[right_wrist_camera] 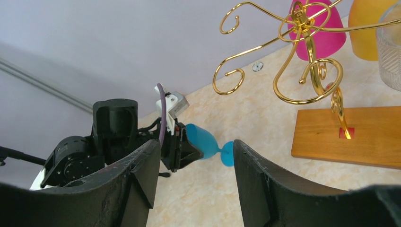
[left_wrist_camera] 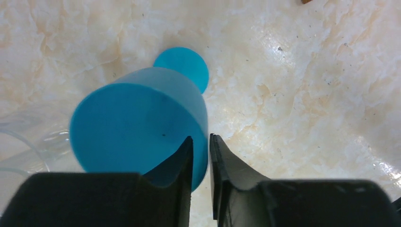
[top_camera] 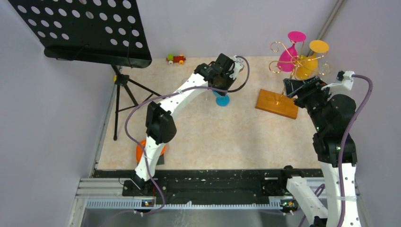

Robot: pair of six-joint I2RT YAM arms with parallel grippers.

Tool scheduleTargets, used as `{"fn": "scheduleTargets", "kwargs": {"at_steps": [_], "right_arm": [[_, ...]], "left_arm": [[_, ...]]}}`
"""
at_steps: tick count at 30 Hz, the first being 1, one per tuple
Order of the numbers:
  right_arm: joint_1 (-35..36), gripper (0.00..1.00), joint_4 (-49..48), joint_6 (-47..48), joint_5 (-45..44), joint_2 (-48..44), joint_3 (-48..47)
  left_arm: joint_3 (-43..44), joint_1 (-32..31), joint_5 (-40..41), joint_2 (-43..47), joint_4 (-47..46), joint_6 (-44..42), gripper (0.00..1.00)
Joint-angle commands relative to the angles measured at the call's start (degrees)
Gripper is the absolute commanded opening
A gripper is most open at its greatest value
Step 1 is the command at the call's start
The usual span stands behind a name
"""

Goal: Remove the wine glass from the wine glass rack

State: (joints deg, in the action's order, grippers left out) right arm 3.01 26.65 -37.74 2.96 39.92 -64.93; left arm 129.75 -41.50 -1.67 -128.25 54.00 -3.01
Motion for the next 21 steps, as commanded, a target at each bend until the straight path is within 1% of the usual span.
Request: {"fn": "scheduleTargets", "kwargs": {"at_steps": [1, 4, 11, 15, 17, 21], "right_arm": [[0.44, 0.59, -0.89, -0.55, 0.61, -0.01, -0.82], [0.45, 0.59, -0.79, -0.64, 0.73, 0.07, -0.76], [0.38, 0.59, -0.64, -0.59, 0.82, 0.07, -0.87], [0.45, 0.59, -0.48, -0.31, 1.73, 0.55, -0.95], [0.43, 0.59, -0.49, -0.09, 2.87, 0.93, -1.12], [0.42, 0.59, -0.55, 0.24, 6.15, 2.11, -1.55]], "left_arm": [[3.50, -0.07, -1.05, -0.46, -2.96, 0.06, 0.27], [3.81, 0.01, -0.05, 0.16, -4.54, 0.80, 0.37], [3.48, 0.32, 1.14, 3.05, -8.54, 2.85, 0.47], [1.37, 0.36, -0.40, 6.25, -10.88, 4.70, 0.55], [-0.50, 0.40, -1.22, 8.61, -12.60, 4.89, 0.58], [-3.74, 0.81, -1.92, 11.84, -14.44, 6.05, 0.58]]}}
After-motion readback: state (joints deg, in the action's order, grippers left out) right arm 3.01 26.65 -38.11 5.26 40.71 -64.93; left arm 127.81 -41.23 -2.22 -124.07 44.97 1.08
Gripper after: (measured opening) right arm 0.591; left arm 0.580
